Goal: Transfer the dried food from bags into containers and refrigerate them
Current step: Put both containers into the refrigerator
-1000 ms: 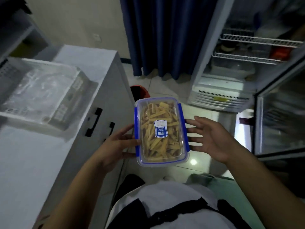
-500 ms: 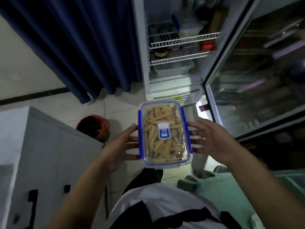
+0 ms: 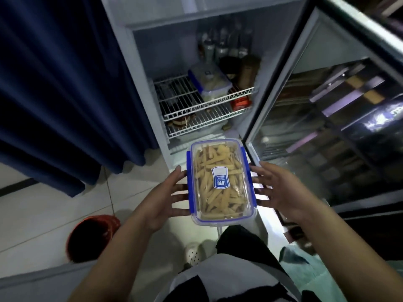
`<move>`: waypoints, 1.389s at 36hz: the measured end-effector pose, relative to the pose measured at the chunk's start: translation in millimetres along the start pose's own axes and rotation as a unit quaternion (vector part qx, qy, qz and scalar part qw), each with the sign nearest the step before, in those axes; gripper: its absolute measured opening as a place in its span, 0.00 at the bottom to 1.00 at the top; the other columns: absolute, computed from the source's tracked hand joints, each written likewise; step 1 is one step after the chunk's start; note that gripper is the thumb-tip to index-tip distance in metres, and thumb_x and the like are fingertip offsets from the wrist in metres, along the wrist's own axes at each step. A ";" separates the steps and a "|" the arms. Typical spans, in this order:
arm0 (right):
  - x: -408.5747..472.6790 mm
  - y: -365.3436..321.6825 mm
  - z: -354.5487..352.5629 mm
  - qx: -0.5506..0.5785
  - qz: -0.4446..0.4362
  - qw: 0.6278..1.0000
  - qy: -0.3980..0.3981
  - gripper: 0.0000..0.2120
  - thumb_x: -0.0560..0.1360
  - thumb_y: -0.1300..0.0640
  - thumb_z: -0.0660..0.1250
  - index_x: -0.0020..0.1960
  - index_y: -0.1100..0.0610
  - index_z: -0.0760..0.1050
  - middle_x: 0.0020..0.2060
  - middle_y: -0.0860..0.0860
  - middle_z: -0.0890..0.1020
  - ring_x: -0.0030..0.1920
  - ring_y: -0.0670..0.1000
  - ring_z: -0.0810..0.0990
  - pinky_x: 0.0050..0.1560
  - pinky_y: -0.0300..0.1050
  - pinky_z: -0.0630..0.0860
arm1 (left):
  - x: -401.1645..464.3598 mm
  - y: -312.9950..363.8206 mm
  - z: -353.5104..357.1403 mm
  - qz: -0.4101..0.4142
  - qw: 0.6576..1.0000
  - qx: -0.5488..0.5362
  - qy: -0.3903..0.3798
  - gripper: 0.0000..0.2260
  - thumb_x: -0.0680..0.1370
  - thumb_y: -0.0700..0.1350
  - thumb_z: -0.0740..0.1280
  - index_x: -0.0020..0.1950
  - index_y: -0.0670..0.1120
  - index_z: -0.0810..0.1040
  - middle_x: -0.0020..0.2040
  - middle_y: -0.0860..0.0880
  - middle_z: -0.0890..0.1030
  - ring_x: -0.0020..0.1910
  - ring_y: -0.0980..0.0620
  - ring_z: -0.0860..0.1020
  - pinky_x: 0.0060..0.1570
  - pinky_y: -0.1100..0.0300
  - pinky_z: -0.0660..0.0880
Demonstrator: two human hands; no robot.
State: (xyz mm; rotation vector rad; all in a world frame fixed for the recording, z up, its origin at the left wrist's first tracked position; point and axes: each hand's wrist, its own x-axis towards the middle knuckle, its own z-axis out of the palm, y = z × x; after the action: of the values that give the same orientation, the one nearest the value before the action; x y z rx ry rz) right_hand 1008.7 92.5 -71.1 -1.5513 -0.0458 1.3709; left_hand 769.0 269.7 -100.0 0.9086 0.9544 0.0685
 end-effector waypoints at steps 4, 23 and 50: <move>42.6 -29.7 -4.0 0.000 0.013 1.000 -0.001 0.20 0.72 0.39 0.69 0.58 0.50 0.84 0.48 0.49 0.85 0.46 0.53 0.85 0.48 0.51 0.80 | 35.6 26.1 1.2 -0.006 1.000 -0.010 0.013 0.25 0.64 0.71 0.73 0.56 0.60 0.85 0.55 0.48 0.85 0.53 0.47 0.85 0.44 0.46 0.82; 254.7 -168.7 17.5 -0.061 0.079 0.989 -0.112 0.25 0.77 0.35 0.59 0.61 0.52 0.79 0.59 0.55 0.81 0.57 0.57 0.80 0.56 0.53 0.76 | 170.2 118.7 2.4 0.005 0.978 -0.137 0.158 0.26 0.77 0.68 0.63 0.64 0.50 0.79 0.63 0.43 0.80 0.59 0.43 0.81 0.46 0.46 0.83; 303.5 -153.1 65.1 -0.498 -0.378 0.766 -0.150 0.31 0.76 0.62 0.72 0.75 0.46 0.68 0.80 0.48 0.57 0.78 0.58 0.60 0.76 0.55 0.61 | 232.8 128.8 -6.7 0.234 0.822 0.415 0.312 0.32 0.76 0.42 0.74 0.77 0.55 0.67 0.80 0.50 0.59 0.75 0.49 0.65 0.68 0.64 0.67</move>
State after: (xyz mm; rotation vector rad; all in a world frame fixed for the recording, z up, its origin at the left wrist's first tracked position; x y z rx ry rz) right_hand 1151.4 390.9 -172.9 -1.7537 -1.6555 0.8861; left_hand 946.6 455.4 -169.0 2.0124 1.3765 0.4152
